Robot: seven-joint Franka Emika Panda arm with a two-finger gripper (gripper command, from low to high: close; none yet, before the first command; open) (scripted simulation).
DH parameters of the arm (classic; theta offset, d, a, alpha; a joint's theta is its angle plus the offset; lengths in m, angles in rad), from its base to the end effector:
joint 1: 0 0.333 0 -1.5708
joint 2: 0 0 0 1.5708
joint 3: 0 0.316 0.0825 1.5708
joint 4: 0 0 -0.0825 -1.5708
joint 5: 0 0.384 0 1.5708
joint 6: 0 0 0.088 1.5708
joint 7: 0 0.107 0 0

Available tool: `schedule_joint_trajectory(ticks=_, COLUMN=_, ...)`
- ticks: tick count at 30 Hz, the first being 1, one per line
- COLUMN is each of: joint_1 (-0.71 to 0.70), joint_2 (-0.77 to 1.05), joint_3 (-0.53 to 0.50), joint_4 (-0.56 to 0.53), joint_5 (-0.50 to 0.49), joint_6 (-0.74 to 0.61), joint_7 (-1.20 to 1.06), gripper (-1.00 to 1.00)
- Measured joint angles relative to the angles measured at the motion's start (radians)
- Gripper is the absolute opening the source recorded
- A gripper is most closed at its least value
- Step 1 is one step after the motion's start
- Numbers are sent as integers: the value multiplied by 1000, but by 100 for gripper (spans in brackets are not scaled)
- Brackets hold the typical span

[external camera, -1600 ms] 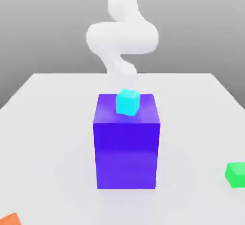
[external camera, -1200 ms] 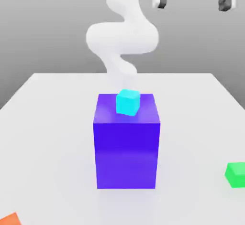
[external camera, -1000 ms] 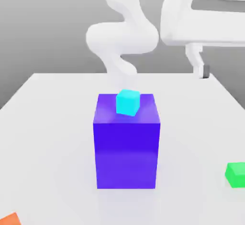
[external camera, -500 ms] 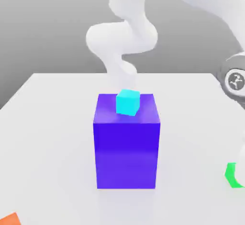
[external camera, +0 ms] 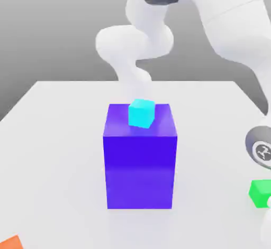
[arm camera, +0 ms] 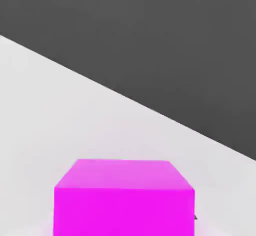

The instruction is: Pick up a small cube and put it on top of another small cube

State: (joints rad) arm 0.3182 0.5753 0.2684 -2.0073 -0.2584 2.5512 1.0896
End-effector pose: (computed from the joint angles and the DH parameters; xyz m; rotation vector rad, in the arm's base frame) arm 0.5007 0.3348 0.1736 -3.0974 0.5135 0.0014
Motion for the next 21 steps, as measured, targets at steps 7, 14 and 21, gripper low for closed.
schedule_joint_trajectory(ticks=7, joint_1=3, joint_2=-230, joint_3=80, joint_4=-221, joint_5=91, joint_6=3, joint_7=42, gripper=-100)
schedule_joint_trajectory(ticks=14, joint_1=44, joint_2=-379, joint_3=114, joint_4=-431, joint_5=118, joint_6=68, joint_7=132, gripper=-100)
schedule_joint_trajectory(ticks=21, joint_1=94, joint_2=-263, joint_3=50, joint_4=-432, joint_5=19, joint_6=176, joint_7=209, gripper=100)
